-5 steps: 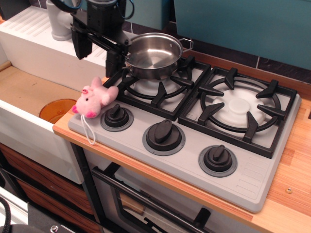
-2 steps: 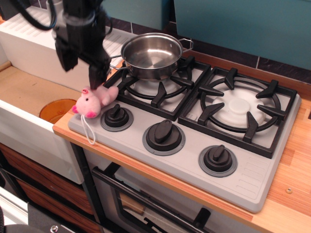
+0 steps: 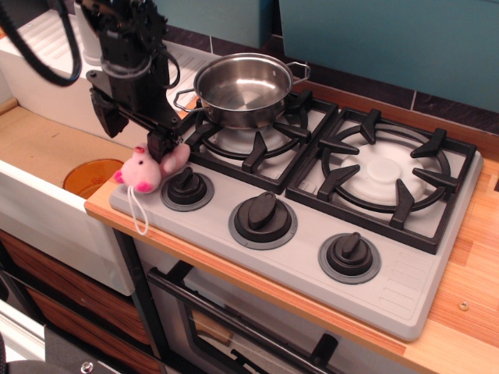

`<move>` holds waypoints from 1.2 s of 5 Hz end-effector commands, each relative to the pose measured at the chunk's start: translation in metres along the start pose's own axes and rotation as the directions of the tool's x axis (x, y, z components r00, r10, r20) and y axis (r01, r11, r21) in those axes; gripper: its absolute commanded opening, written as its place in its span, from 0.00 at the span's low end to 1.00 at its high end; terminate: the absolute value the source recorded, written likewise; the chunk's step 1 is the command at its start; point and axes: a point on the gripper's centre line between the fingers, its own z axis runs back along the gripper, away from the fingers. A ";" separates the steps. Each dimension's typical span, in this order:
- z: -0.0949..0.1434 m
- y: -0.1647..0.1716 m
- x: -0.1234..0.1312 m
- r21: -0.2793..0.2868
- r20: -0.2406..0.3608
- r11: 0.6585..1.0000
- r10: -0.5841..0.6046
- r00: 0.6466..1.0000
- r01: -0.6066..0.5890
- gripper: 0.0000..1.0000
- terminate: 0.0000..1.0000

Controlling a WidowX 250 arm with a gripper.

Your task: Put stuffedpig in pan

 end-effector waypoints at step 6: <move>-0.063 -0.048 0.009 -0.048 0.034 0.999 0.014 0.999 -0.013 0.00 0.00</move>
